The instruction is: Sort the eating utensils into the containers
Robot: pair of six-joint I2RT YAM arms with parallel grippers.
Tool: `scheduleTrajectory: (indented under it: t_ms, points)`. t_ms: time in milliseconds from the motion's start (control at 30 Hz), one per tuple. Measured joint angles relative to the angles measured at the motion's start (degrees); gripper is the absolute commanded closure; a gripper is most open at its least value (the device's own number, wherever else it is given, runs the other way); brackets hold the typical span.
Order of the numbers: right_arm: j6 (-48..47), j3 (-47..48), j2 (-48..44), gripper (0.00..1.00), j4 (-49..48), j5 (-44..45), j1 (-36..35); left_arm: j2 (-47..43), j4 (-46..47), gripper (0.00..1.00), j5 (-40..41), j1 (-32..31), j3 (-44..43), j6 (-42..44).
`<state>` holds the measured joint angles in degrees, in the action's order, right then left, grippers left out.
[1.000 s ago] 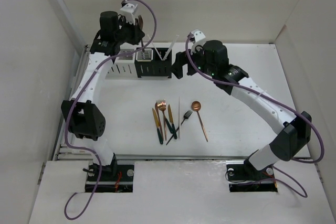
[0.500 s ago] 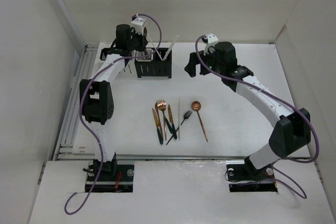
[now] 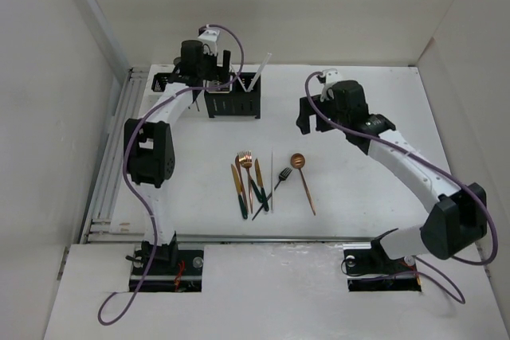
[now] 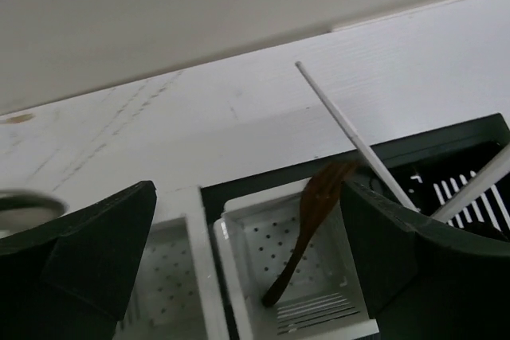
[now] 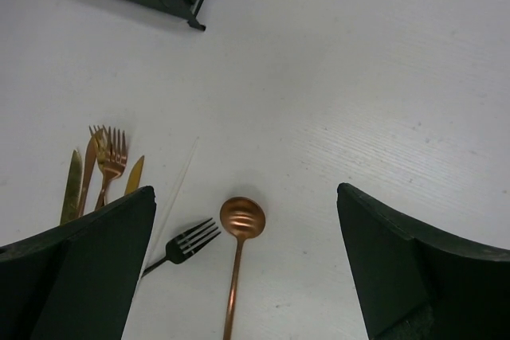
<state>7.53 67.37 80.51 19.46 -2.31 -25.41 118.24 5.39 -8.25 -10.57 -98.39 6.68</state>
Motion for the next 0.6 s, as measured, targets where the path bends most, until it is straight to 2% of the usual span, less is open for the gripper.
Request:
scheduleTrajectory:
  t_ms: [200, 333, 500, 600]
  points:
    - [1.42, -3.13, -7.13, 0.00, 2.45, 3.28, 1.62, -8.70, -1.40, 0.00, 19.32, -4.48, 1.44, 6.86]
    - [2.01, -5.18, -6.19, 0.08, 7.32, 4.46, 1.40, -16.85, -1.86, 0.00, 30.93, -7.89, 2.27, 8.52]
    - [3.98, -9.16, 1.70, 0.23, 11.13, 4.76, -5.27, -25.44, -9.70, 0.00, 32.33, -7.67, 2.23, 2.56]
    - [4.81, -11.23, 6.54, 0.28, 12.35, 3.87, -7.89, -30.08, -13.62, 0.00, 31.52, -7.48, 4.59, -0.96]
